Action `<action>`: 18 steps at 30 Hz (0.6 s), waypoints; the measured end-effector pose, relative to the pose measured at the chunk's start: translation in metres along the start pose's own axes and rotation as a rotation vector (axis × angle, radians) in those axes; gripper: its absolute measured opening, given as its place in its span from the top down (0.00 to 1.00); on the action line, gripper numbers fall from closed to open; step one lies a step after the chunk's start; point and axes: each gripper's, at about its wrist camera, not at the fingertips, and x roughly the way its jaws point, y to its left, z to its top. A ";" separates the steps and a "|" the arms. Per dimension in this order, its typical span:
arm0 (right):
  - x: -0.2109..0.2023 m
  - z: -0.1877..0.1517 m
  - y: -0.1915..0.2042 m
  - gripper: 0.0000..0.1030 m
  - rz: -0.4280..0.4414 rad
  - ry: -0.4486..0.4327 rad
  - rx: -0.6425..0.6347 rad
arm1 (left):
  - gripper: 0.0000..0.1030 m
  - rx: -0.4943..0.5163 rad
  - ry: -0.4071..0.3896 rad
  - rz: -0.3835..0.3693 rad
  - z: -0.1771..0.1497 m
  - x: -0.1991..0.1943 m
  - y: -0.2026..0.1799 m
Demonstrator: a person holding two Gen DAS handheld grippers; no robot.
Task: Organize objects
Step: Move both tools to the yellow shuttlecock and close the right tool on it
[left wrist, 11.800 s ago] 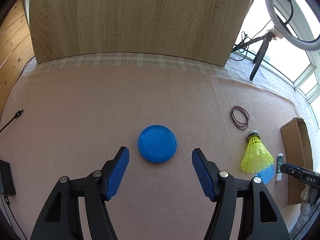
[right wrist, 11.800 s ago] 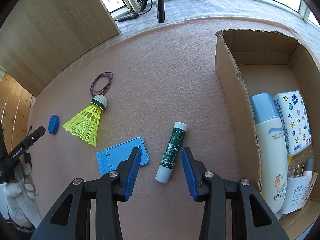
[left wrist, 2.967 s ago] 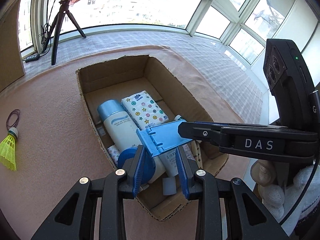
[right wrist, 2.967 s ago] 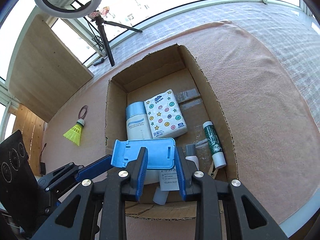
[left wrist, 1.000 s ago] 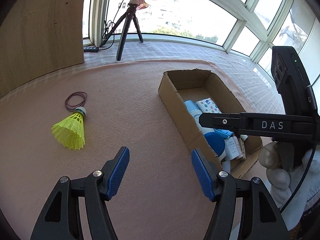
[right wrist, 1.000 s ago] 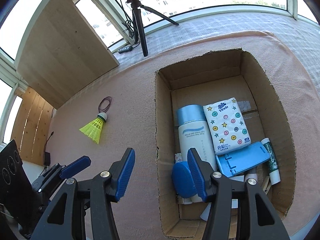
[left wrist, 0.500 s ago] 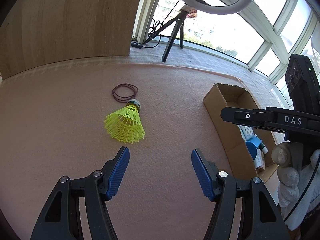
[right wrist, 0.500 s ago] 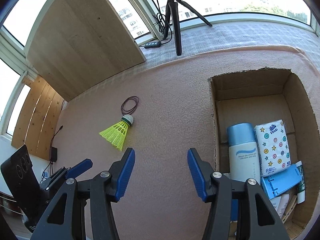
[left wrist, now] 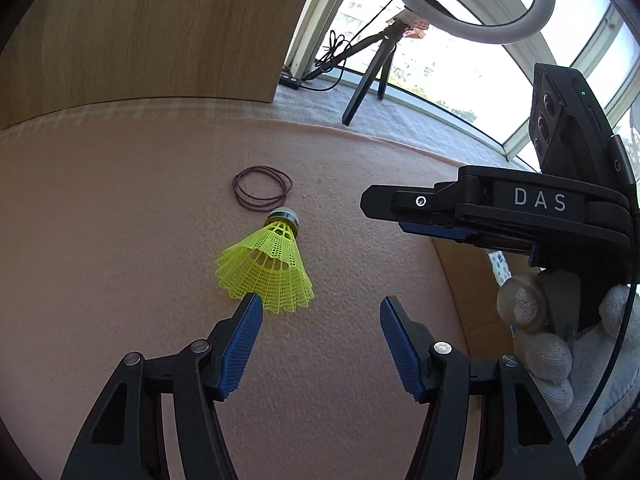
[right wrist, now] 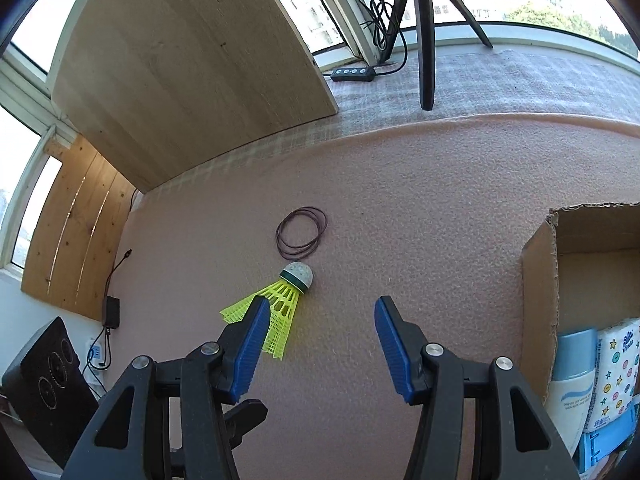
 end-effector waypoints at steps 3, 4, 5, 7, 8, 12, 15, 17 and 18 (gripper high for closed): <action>0.016 0.007 0.000 0.51 0.021 0.022 0.015 | 0.44 -0.026 0.006 -0.003 0.003 0.010 0.008; 0.021 0.009 -0.001 0.51 0.028 0.029 0.020 | 0.45 -0.032 0.008 -0.004 0.004 0.015 0.010; 0.026 0.010 -0.001 0.51 0.035 0.036 0.026 | 0.46 -0.034 0.011 -0.004 0.004 0.018 0.010; 0.036 0.012 0.000 0.51 0.051 0.053 0.043 | 0.48 -0.037 0.020 -0.008 0.005 0.025 0.011; 0.041 0.014 -0.001 0.51 0.061 0.061 0.052 | 0.48 -0.038 0.024 -0.009 0.006 0.028 0.012; 0.056 0.017 0.002 0.55 0.099 0.086 0.070 | 0.48 -0.045 0.030 -0.014 0.009 0.039 0.012; 0.066 0.020 0.004 0.59 0.092 0.098 0.065 | 0.50 -0.057 0.028 -0.016 0.012 0.044 0.013; 0.073 0.022 0.004 0.61 0.094 0.106 0.070 | 0.52 -0.062 0.028 -0.015 0.014 0.048 0.014; 0.076 0.023 0.003 0.63 0.095 0.110 0.074 | 0.53 -0.064 0.028 -0.012 0.014 0.050 0.015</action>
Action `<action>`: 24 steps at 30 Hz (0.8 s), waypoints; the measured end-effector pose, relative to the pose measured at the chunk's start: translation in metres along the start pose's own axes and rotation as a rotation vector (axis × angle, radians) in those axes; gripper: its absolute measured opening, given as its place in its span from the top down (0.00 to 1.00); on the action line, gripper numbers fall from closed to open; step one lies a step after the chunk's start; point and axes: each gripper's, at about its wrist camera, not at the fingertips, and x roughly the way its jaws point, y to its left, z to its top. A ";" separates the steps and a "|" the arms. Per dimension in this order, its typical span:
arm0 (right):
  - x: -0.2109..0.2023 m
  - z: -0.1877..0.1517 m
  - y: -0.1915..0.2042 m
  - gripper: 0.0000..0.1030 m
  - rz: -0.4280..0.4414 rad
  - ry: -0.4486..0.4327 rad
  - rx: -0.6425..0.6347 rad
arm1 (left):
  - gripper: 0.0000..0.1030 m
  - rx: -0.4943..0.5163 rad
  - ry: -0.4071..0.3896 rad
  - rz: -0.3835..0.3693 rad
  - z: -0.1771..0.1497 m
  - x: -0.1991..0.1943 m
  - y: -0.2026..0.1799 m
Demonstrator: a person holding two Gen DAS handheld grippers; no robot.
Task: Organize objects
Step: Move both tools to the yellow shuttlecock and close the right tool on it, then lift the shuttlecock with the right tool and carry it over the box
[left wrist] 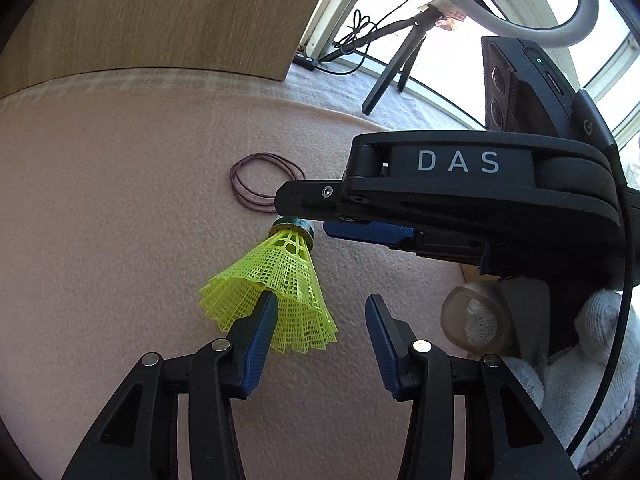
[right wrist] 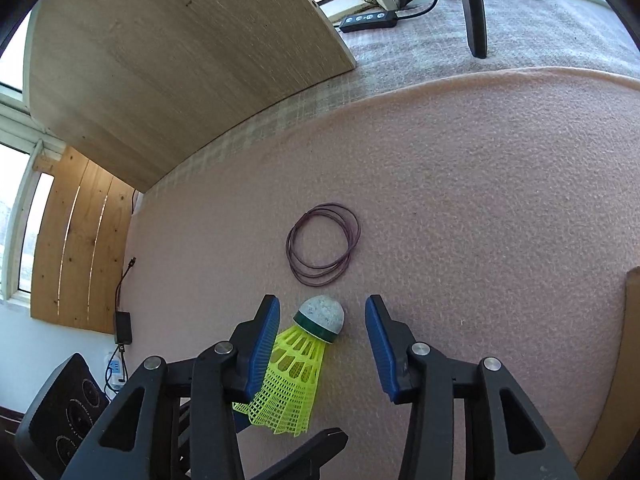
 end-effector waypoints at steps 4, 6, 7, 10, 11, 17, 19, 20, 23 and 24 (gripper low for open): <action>0.010 0.004 -0.002 0.70 0.000 0.018 0.003 | 0.61 -0.013 0.000 0.011 0.005 0.008 0.004; 0.011 0.005 -0.002 0.74 0.002 0.017 -0.004 | 0.68 -0.018 0.000 0.016 0.005 0.010 0.007; 0.012 0.005 -0.002 0.75 0.008 0.021 -0.003 | 0.70 -0.019 -0.002 0.014 0.006 0.011 0.008; 0.013 0.004 -0.001 0.77 0.022 0.022 0.000 | 0.76 -0.015 -0.003 0.016 0.006 0.012 0.008; 0.013 0.003 -0.001 0.77 0.021 0.022 -0.001 | 0.79 -0.014 -0.003 0.014 0.006 0.012 0.008; 0.012 -0.006 0.001 0.77 0.040 0.043 -0.001 | 0.83 0.021 -0.017 -0.005 0.006 0.003 -0.003; 0.009 -0.012 0.003 0.77 0.043 0.037 -0.005 | 0.83 0.040 -0.017 -0.001 0.004 -0.002 -0.010; 0.004 -0.015 0.003 0.77 0.043 0.028 -0.006 | 0.83 0.051 -0.020 -0.003 0.003 -0.005 -0.013; -0.009 -0.020 0.001 0.77 0.060 0.010 0.004 | 0.83 0.074 -0.027 -0.016 -0.001 -0.014 -0.023; -0.014 -0.022 0.000 0.77 0.066 0.003 0.007 | 0.83 0.084 -0.029 -0.022 -0.003 -0.018 -0.028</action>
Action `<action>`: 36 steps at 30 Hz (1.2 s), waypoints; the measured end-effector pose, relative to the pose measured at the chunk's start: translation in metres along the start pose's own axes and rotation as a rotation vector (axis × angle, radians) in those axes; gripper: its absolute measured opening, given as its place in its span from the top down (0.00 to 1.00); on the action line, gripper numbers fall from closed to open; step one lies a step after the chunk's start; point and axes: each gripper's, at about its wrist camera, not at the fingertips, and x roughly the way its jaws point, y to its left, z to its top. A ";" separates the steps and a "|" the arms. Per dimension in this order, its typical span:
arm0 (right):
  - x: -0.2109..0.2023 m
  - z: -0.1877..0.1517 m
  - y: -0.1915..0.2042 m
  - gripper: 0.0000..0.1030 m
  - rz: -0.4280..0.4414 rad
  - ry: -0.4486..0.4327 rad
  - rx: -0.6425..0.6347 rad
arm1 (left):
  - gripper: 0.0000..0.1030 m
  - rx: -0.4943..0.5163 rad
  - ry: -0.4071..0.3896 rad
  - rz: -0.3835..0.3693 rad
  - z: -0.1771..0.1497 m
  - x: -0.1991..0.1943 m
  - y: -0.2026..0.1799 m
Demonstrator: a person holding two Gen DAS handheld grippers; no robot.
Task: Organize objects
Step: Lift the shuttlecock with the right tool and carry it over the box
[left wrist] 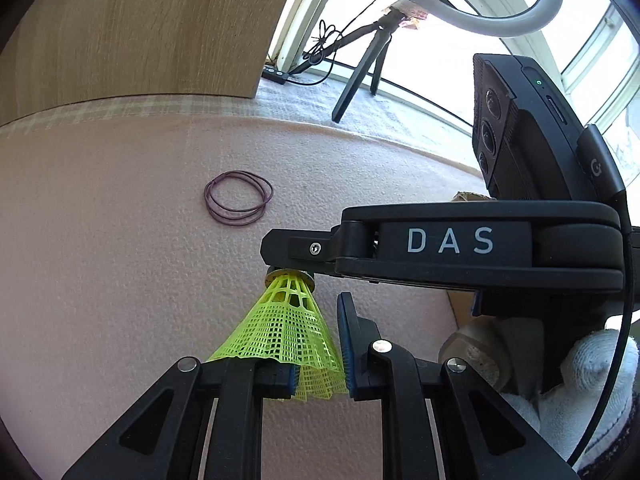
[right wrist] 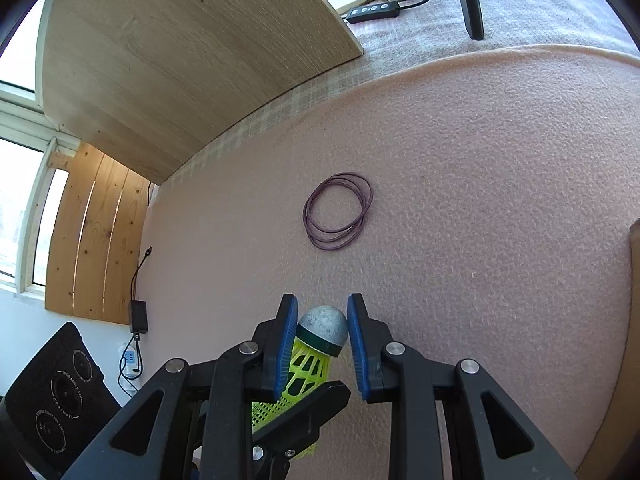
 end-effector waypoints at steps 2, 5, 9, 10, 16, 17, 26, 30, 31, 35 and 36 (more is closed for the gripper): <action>-0.013 -0.005 -0.002 0.77 0.004 -0.020 -0.002 | 0.83 0.026 -0.006 -0.010 -0.002 -0.007 -0.013; -0.035 -0.014 -0.004 0.77 0.001 -0.057 -0.007 | 0.83 0.065 -0.014 -0.032 -0.003 -0.013 -0.035; -0.069 -0.023 -0.017 0.77 -0.006 -0.109 -0.003 | 0.83 0.114 -0.021 -0.066 -0.004 -0.016 -0.067; -0.079 -0.025 -0.022 0.77 -0.011 -0.122 -0.003 | 0.83 0.125 -0.021 -0.075 -0.004 -0.016 -0.076; -0.119 -0.034 -0.050 0.77 -0.035 -0.182 0.013 | 0.83 0.191 -0.013 -0.120 -0.006 -0.007 -0.124; -0.126 -0.035 -0.056 0.77 -0.035 -0.190 0.020 | 0.83 0.203 -0.011 -0.127 -0.007 -0.006 -0.133; -0.170 -0.053 -0.097 0.77 -0.056 -0.260 0.063 | 0.83 0.292 0.017 -0.176 -0.011 0.011 -0.193; -0.186 -0.058 -0.111 0.77 -0.074 -0.279 0.069 | 0.83 0.323 0.025 -0.185 -0.012 0.016 -0.215; -0.188 -0.059 -0.114 0.77 -0.078 -0.284 0.069 | 0.83 0.328 0.027 -0.187 -0.013 0.018 -0.219; -0.197 -0.060 -0.123 0.77 -0.095 -0.294 0.072 | 0.83 0.344 0.037 -0.190 -0.011 0.028 -0.232; -0.199 -0.060 -0.126 0.77 -0.100 -0.295 0.072 | 0.84 0.349 0.040 -0.186 -0.010 0.031 -0.235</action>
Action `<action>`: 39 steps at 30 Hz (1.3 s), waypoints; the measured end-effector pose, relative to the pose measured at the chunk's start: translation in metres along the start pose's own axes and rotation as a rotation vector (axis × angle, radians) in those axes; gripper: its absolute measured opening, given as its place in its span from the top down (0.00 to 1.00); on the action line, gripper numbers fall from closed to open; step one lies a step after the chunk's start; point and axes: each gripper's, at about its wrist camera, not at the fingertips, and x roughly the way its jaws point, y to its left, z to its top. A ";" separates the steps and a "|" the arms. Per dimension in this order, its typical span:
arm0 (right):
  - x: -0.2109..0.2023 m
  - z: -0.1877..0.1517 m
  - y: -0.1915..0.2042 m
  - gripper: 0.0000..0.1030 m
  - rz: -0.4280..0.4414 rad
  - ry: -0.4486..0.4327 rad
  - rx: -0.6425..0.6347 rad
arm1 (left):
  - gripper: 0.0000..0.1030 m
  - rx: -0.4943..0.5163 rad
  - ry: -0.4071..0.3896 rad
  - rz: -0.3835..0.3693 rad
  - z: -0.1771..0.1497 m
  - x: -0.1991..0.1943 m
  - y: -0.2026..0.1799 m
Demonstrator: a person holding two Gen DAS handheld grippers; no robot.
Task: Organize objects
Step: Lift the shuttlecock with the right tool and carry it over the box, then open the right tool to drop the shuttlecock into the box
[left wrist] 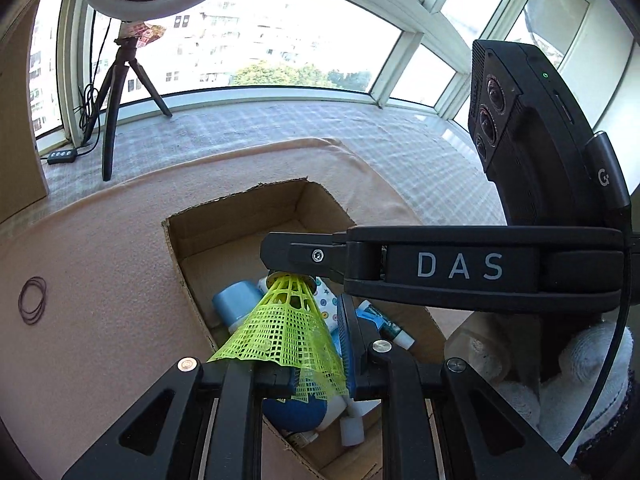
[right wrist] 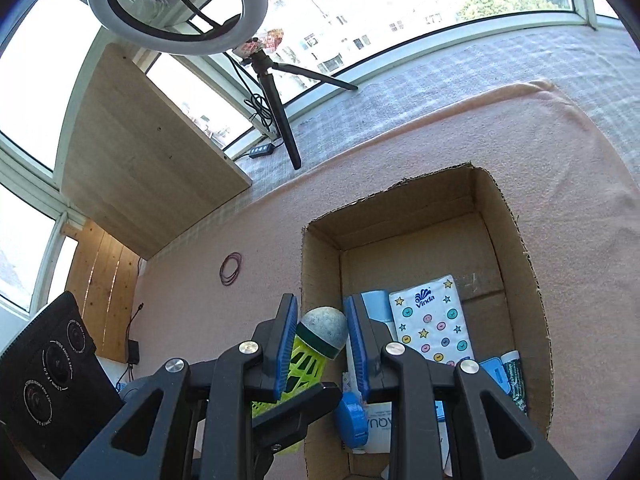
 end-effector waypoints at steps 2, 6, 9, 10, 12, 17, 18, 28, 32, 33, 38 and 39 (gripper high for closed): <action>-0.001 0.003 -0.006 0.77 -0.010 -0.002 -0.001 | 0.84 0.010 0.002 0.014 0.004 0.006 -0.002; -0.002 0.008 -0.014 0.78 -0.028 -0.006 -0.008 | 0.85 0.025 0.014 0.024 0.012 0.021 -0.002; 0.000 0.014 -0.021 0.78 -0.034 -0.007 0.000 | 0.85 0.045 0.019 0.040 0.017 0.030 -0.004; 0.000 0.016 -0.023 0.78 -0.040 -0.008 -0.002 | 0.85 0.049 0.022 0.044 0.019 0.033 -0.004; 0.001 0.019 -0.026 0.79 -0.050 -0.009 -0.004 | 0.85 0.056 0.027 0.055 0.023 0.039 -0.004; 0.001 0.026 -0.032 0.79 -0.069 -0.012 -0.007 | 0.85 0.065 0.023 0.064 0.032 0.044 -0.005; 0.001 0.027 -0.034 0.79 -0.070 -0.014 -0.006 | 0.85 0.066 0.022 0.063 0.034 0.044 -0.006; -0.007 0.033 -0.041 0.78 -0.102 -0.044 0.006 | 0.49 0.097 0.046 0.068 0.035 0.048 -0.013; -0.012 0.035 -0.045 0.49 -0.136 -0.062 0.023 | 0.32 0.107 0.034 0.074 0.032 0.045 -0.014; -0.014 0.035 -0.046 0.49 -0.143 -0.071 0.024 | 0.32 0.107 0.036 0.078 0.033 0.045 -0.015; -0.015 0.034 -0.049 0.48 -0.157 -0.072 0.036 | 0.27 0.089 0.042 0.072 0.031 0.044 -0.010; -0.015 0.034 -0.049 0.48 -0.157 -0.072 0.038 | 0.26 0.085 0.039 0.057 0.031 0.043 -0.009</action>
